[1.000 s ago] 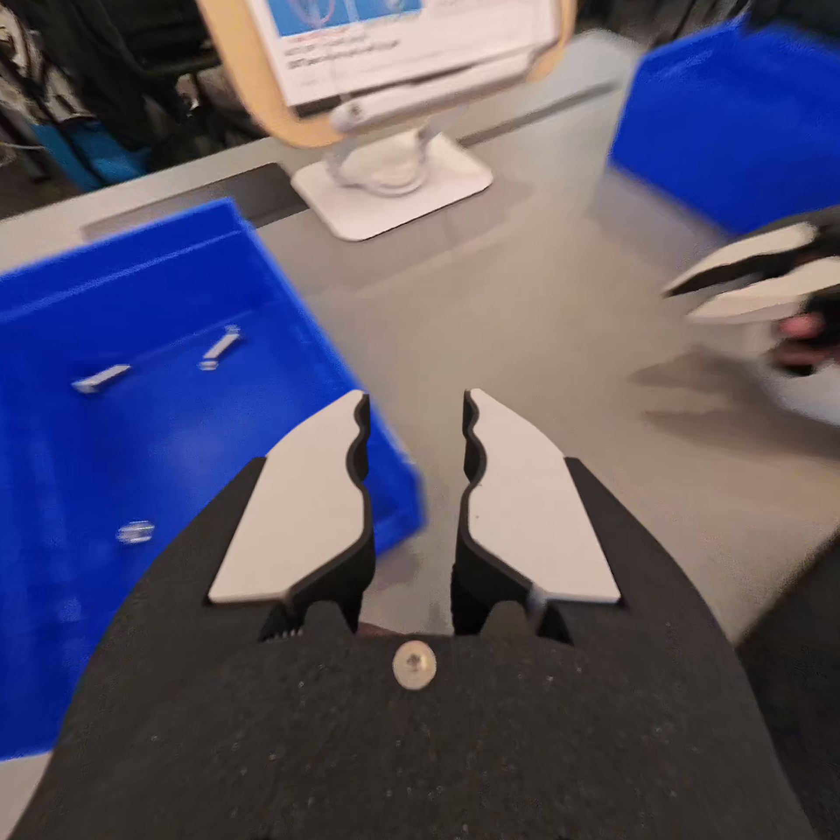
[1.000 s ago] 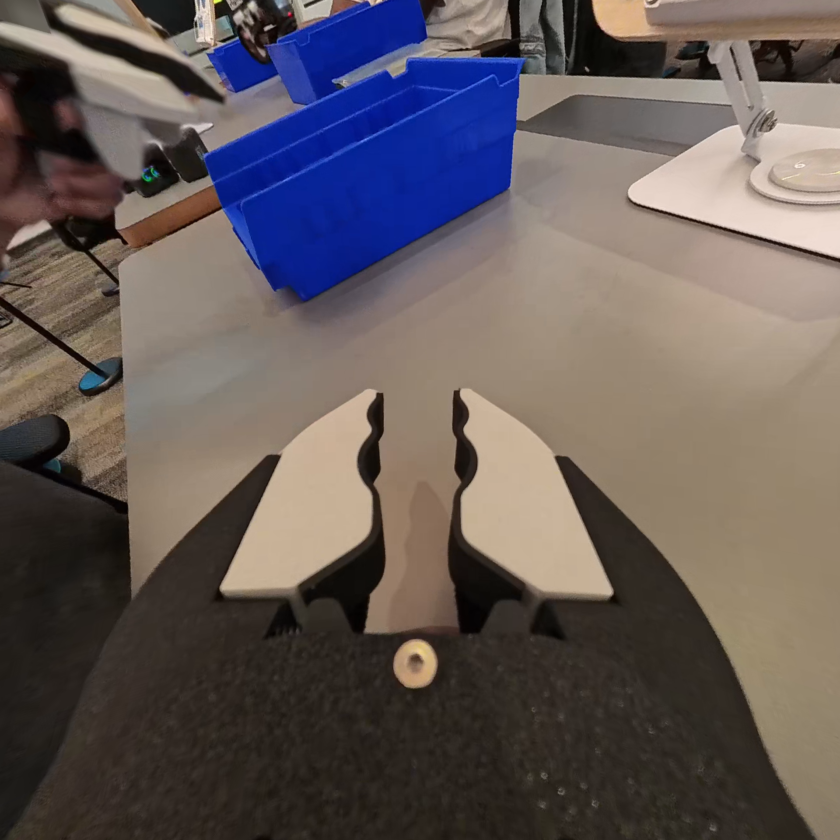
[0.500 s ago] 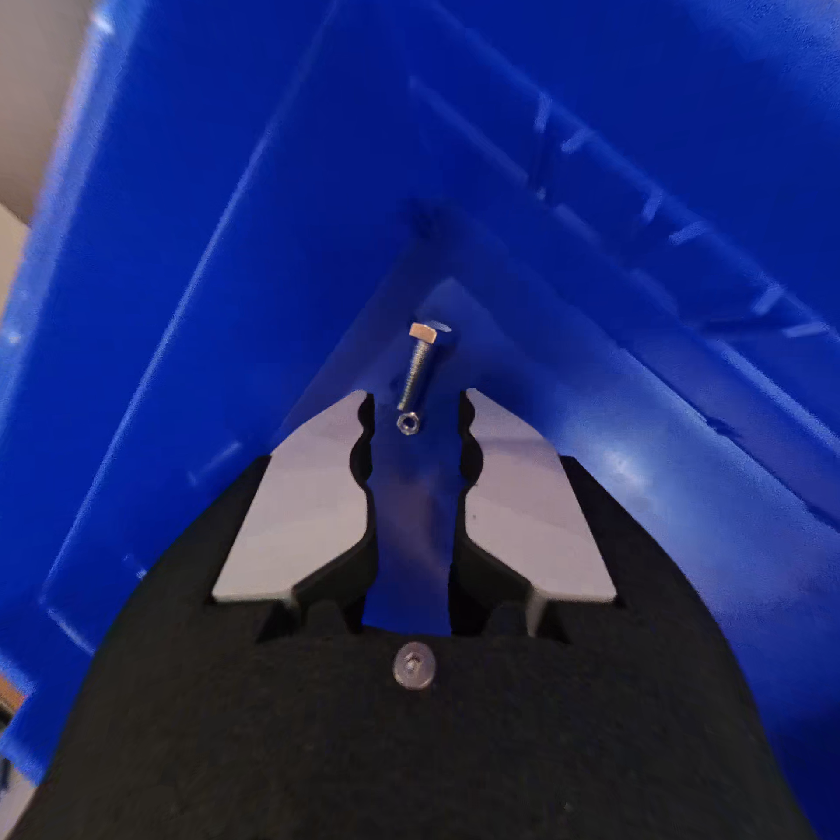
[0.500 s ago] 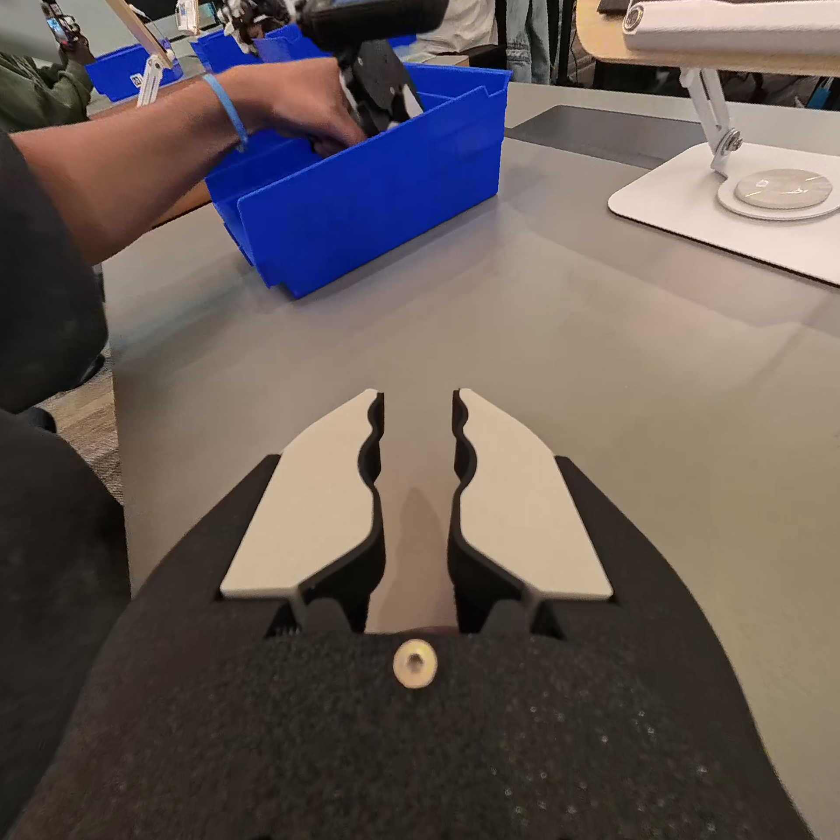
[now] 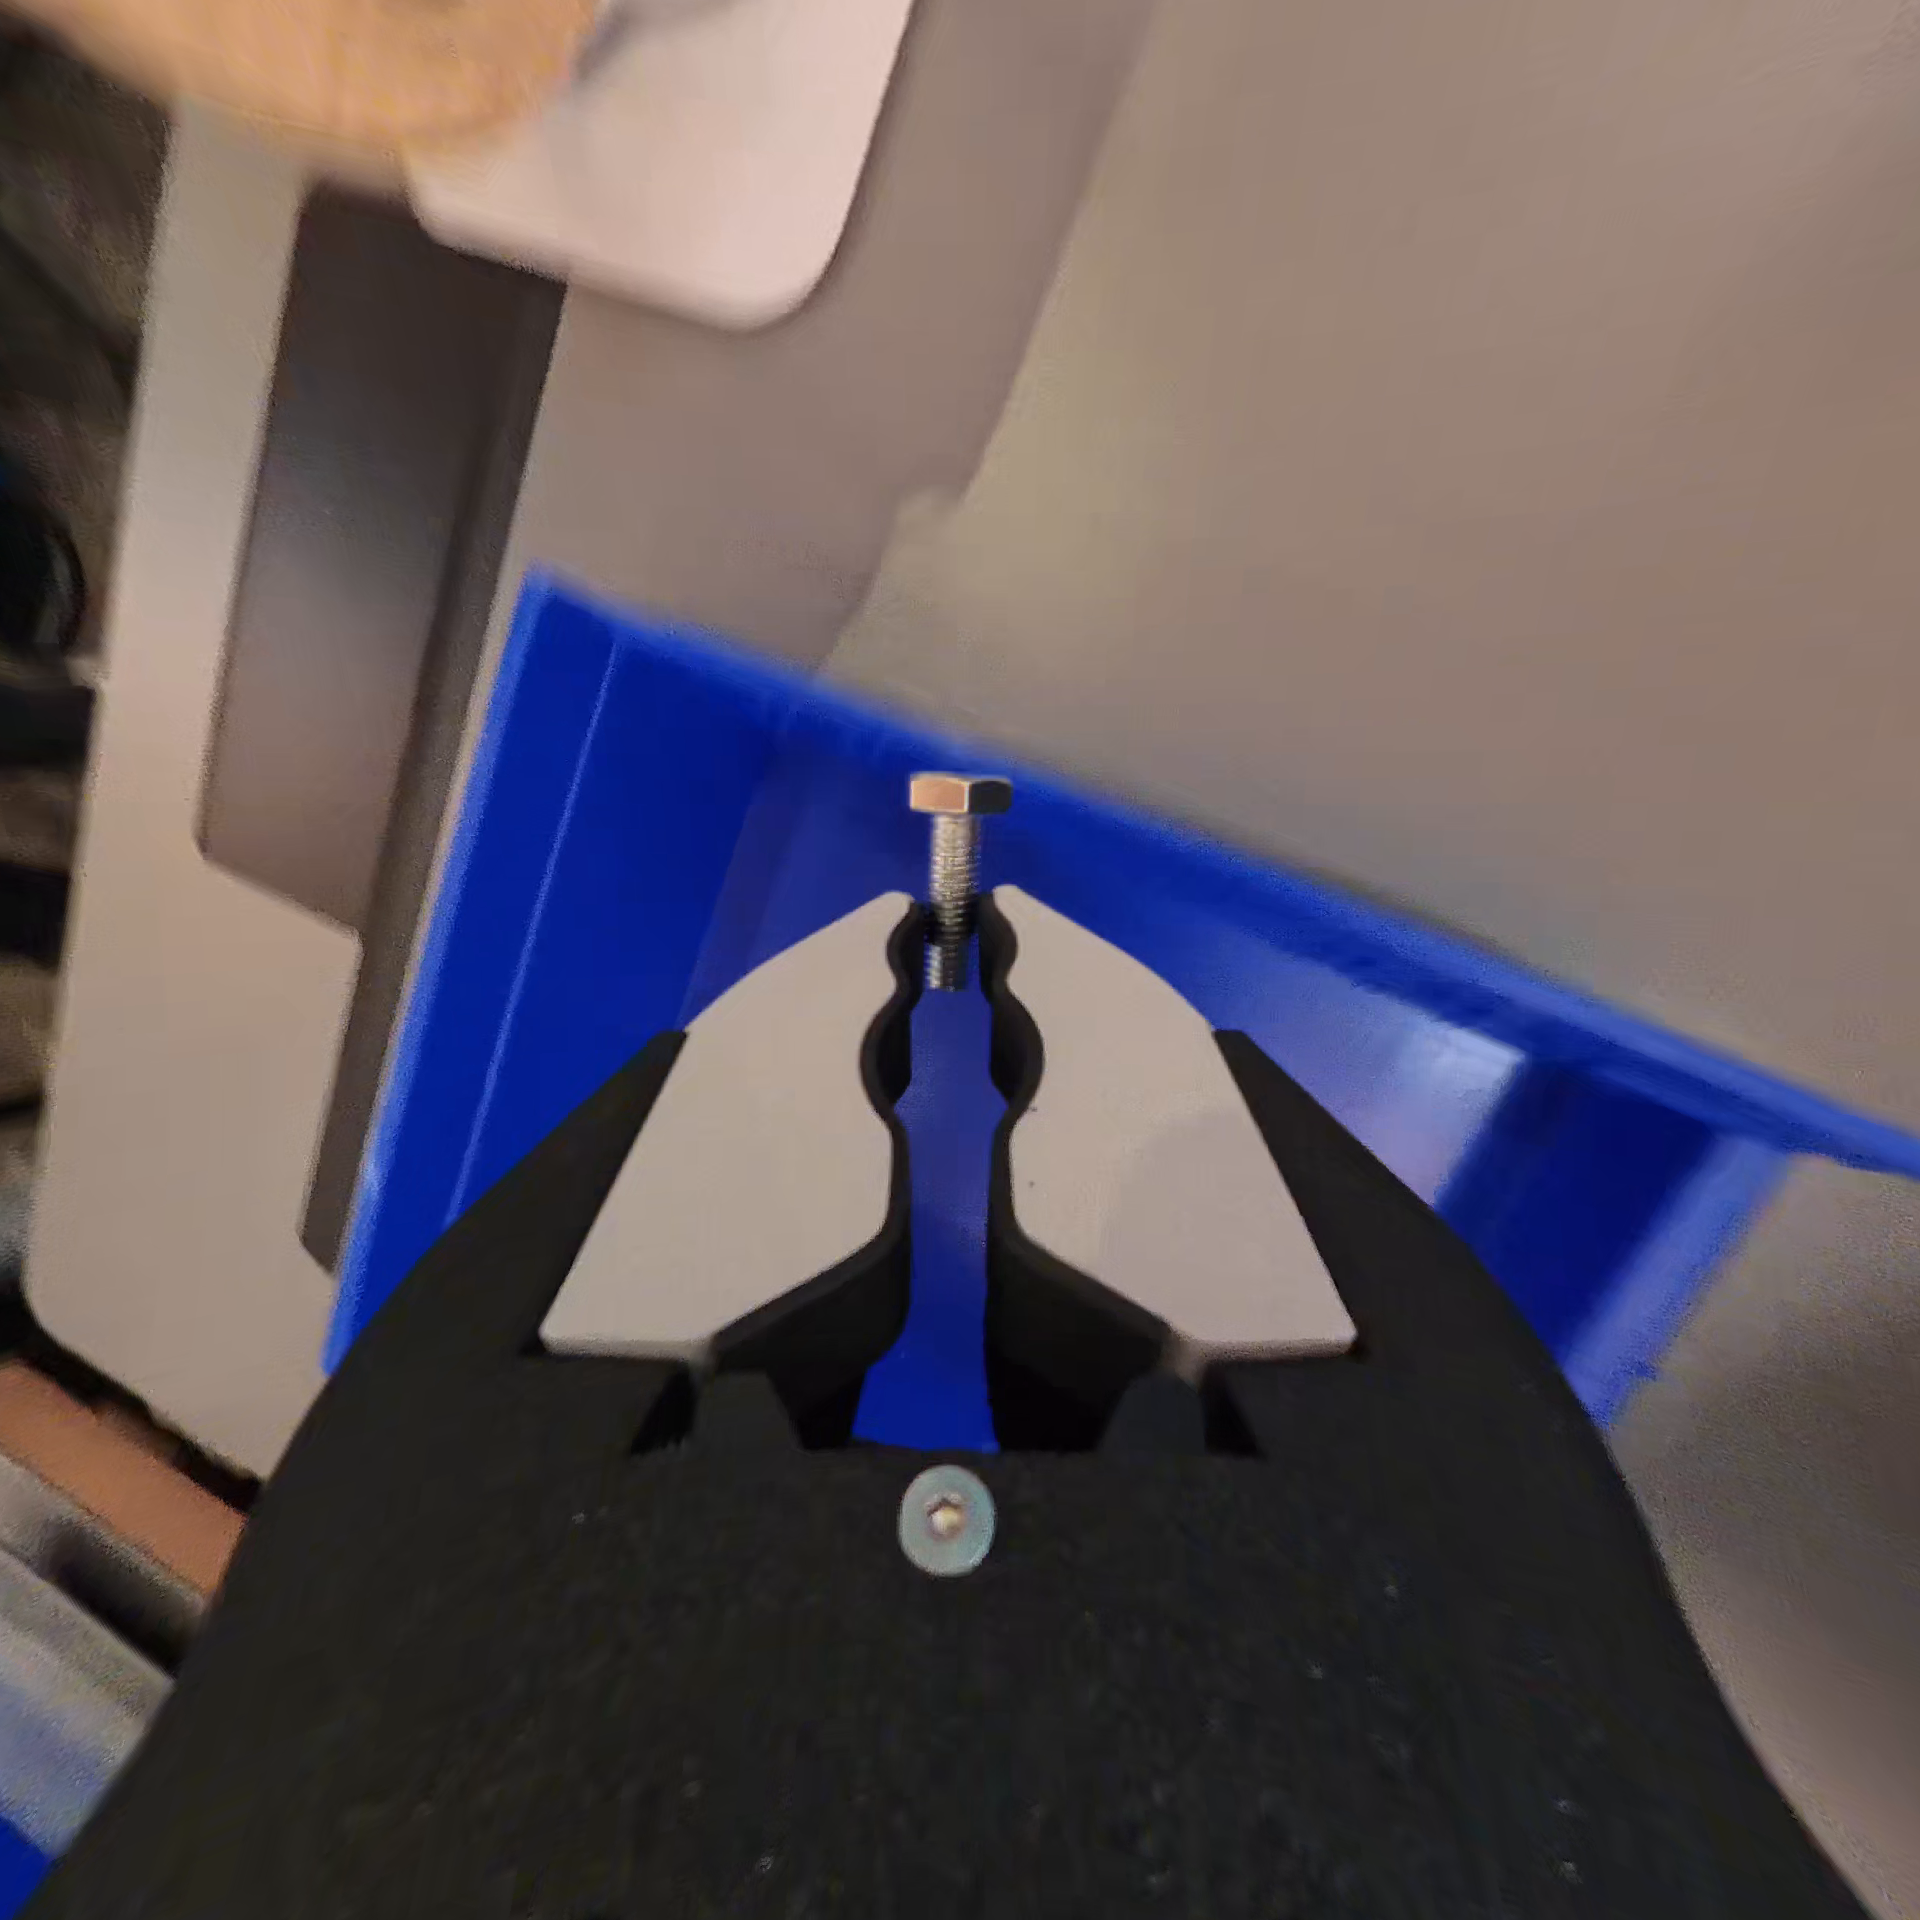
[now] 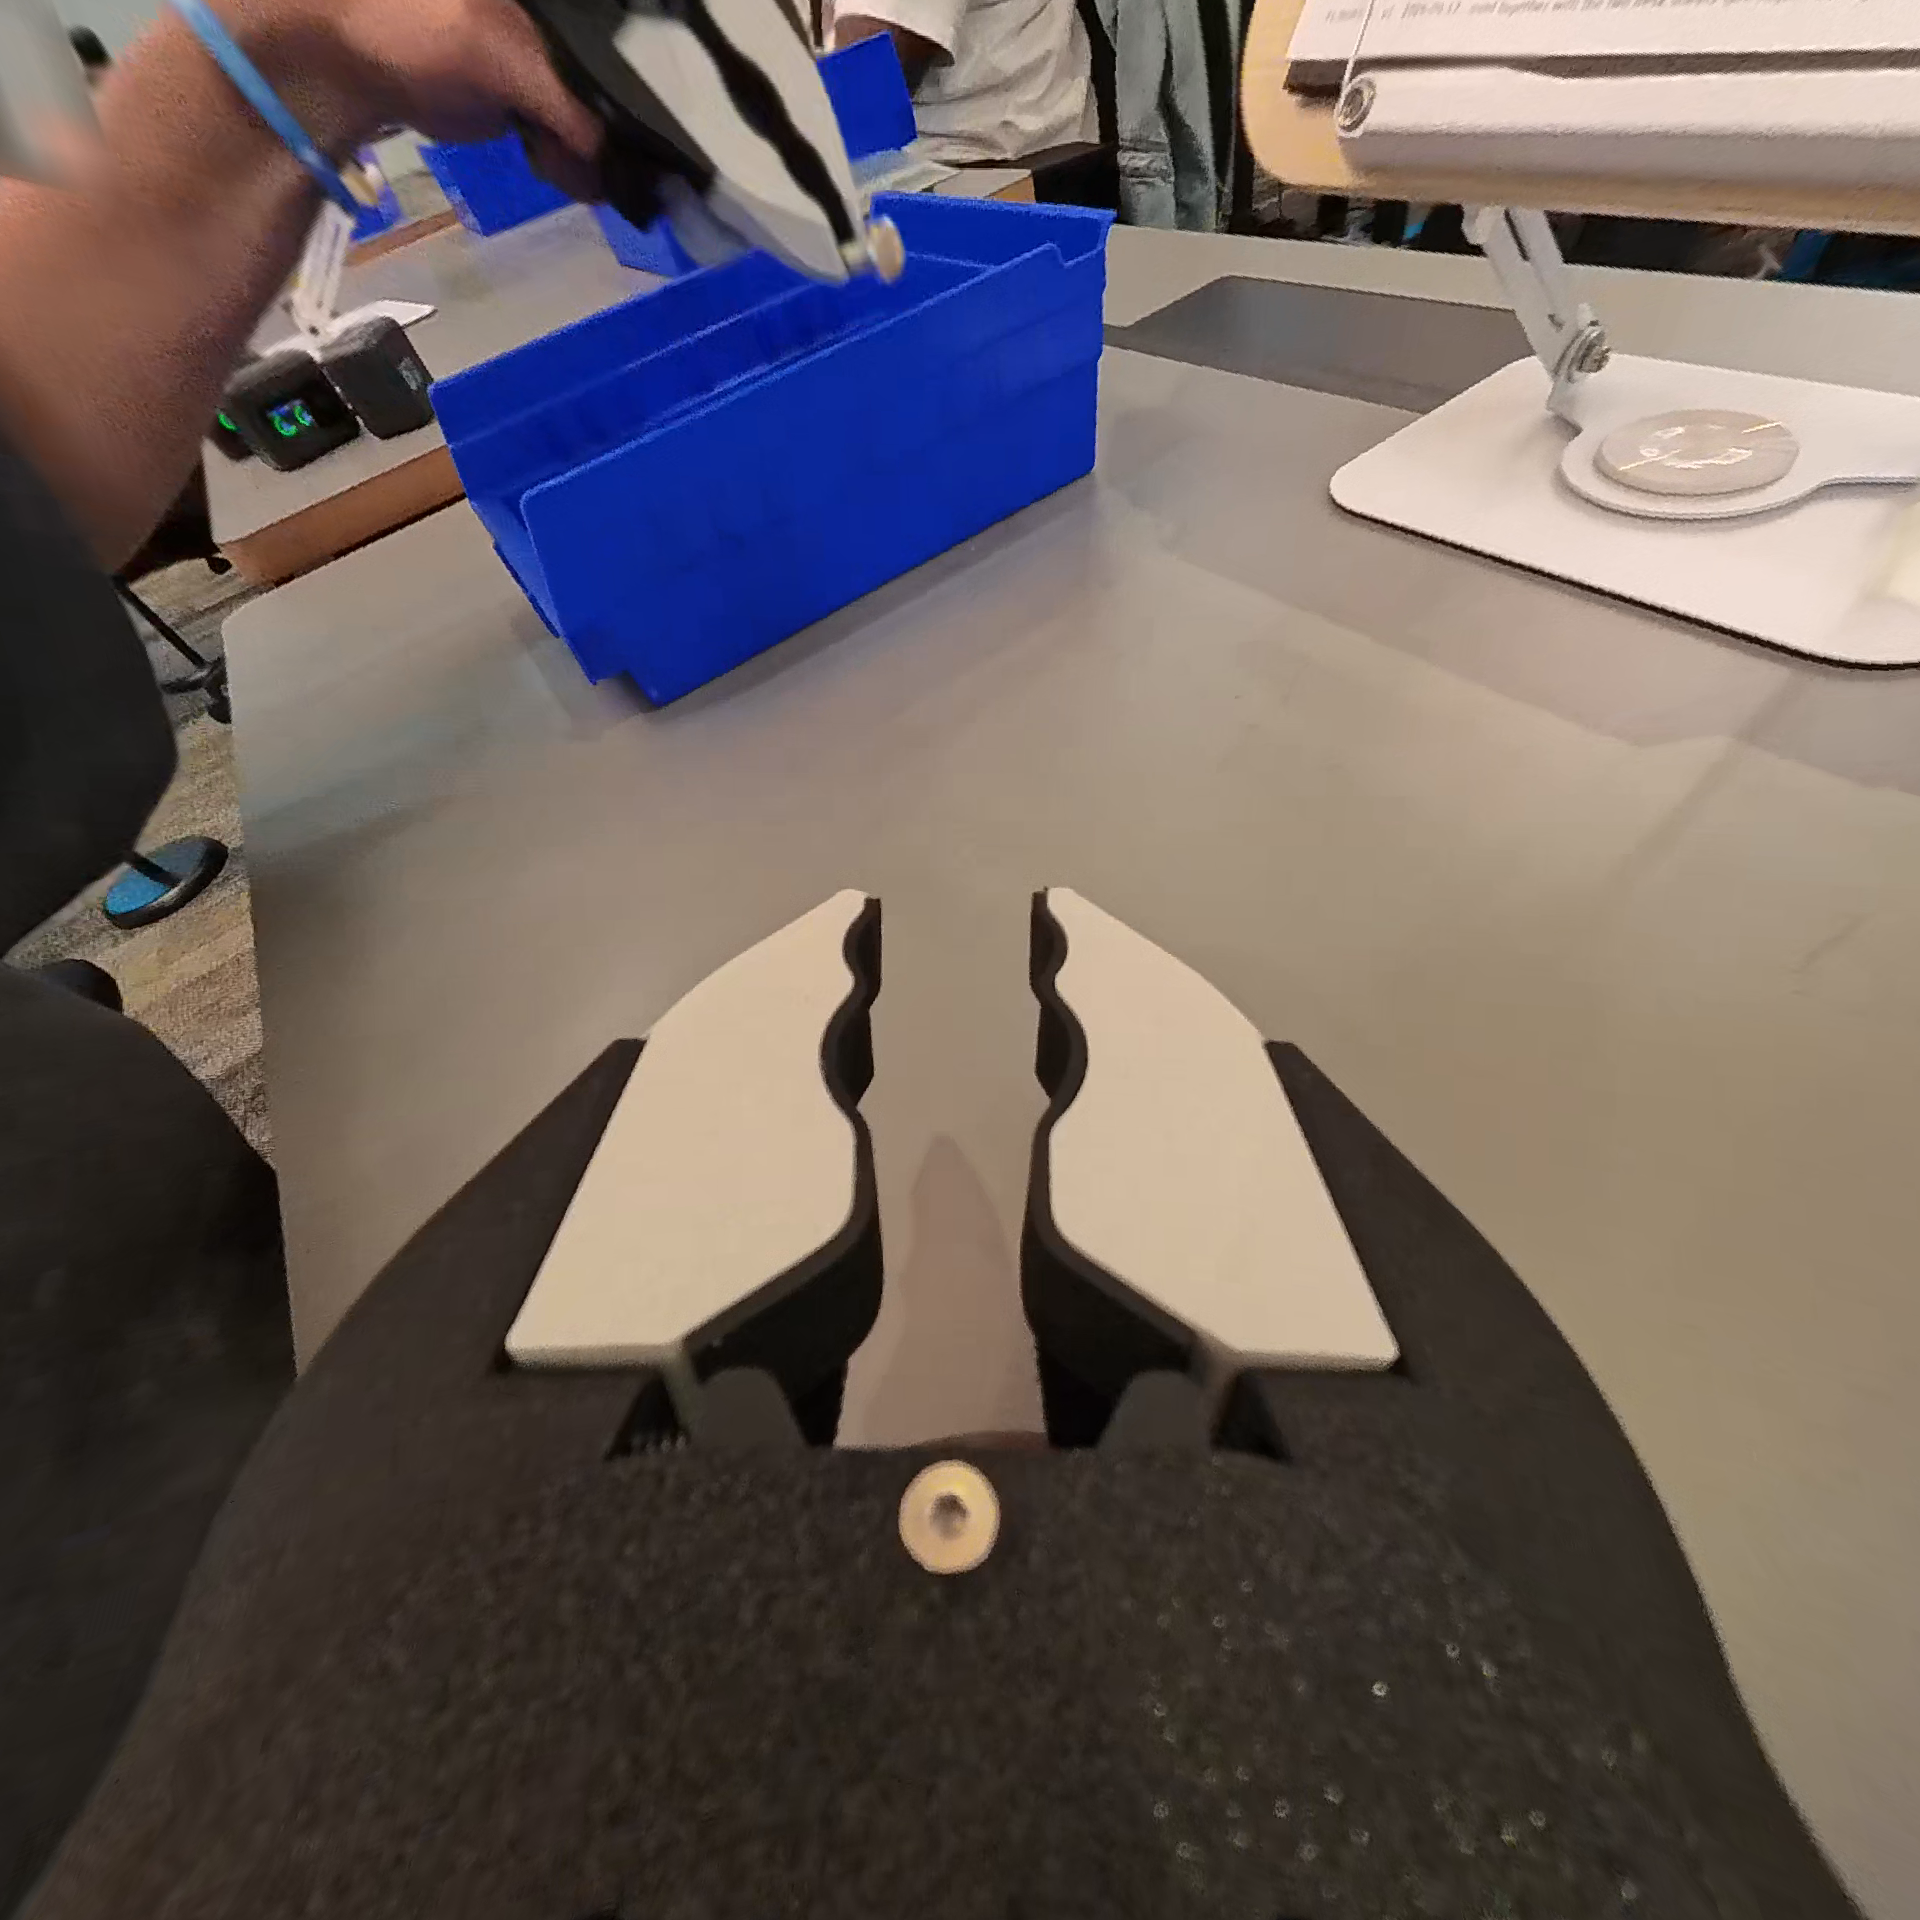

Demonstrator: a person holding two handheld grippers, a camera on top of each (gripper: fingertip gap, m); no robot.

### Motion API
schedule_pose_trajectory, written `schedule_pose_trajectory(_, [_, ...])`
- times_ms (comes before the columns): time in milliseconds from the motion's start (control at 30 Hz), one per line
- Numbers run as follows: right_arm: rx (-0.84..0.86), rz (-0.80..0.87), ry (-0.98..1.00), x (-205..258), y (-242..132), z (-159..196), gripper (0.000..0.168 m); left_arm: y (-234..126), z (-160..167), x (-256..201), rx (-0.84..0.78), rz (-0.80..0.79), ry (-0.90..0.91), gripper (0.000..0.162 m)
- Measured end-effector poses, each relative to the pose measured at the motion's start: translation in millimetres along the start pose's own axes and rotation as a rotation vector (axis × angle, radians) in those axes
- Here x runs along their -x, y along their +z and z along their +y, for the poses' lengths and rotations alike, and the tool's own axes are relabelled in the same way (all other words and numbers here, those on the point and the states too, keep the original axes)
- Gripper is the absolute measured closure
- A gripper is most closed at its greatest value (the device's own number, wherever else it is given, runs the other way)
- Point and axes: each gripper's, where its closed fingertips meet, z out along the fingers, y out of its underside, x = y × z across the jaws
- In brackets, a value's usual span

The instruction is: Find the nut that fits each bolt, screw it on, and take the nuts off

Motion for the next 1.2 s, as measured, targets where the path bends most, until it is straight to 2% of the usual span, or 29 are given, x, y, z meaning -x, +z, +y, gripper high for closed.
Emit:
schedule_pose_trajectory(67, [-0.005, 0.008, 0.003, -2.7, -4.5, -1.2, 0.141, -18.0, -40.5, -34.1, -0.073, 0.061, 0.117, 0.153])
schedule_pose_trajectory(133, [-0.006, 0.022, -0.004, -6.0, -9.9, -2.2, 0.141, -17.9, -74.4, -71.8, -0.106, 0.143, 0.223, 0.153])
schedule_pose_trajectory(267, [0.012, 0.047, -0.041, -11.5, -23.0, -3.4, 0.140, 27.2, -118.0, -137.6, -0.072, 0.267, 0.404, 0.153])
schedule_pose_trajectory(367, [0.079, 0.064, -0.063, -17.4, -28.6, 6.1, 0.139, 71.7, -132.4, -171.2, -0.009, 0.323, 0.505, 0.152])
schedule_pose_trajectory(467, [0.082, 0.066, -0.052, -21.0, -30.6, 11.1, 0.139, 102.6, -149.3, -193.8, -0.029, 0.390, 0.517, 0.153])
schedule_pose_trajectory(600, [0.082, 0.042, -0.037, -21.6, -29.0, 19.9, 0.138, 127.7, -155.3, -213.2, -0.042, 0.445, 0.559, 0.153])
schedule_pose_trajectory(800, [0.109, -0.001, -0.020, -18.9, -28.1, 30.2, 0.139, 144.3, -149.9, -217.7, -0.045, 0.470, 0.650, 0.153])
schedule_pose_trajectory(1000, [0.125, 0.005, -0.027, -18.6, -25.6, 34.0, 0.139, 141.6, -144.6, -214.8, -0.011, 0.504, 0.638, 0.152])
schedule_pose_trajectory(1033, [0.135, 0.010, -0.032, -18.9, -25.0, 35.4, 0.139, 137.0, -143.7, -211.5, -0.002, 0.490, 0.626, 0.148])
schedule_pose_trajectory(1100, [0.154, 0.023, -0.050, -19.3, -23.8, 37.6, 0.139, 117.1, -144.3, -201.6, 0.012, 0.448, 0.540, 0.131])
schedule_pose_trajectory(1167, [0.161, 0.024, -0.074, -16.2, -21.7, 37.8, 0.139, 82.7, -146.8, -197.9, -0.034, 0.425, 0.400, 0.137])
schedule_pose_trajectory(1200, [0.166, 0.019, -0.088, -13.6, -19.8, 38.2, 0.139, 64.8, -150.9, -196.1, -0.110, 0.388, 0.317, 0.139])
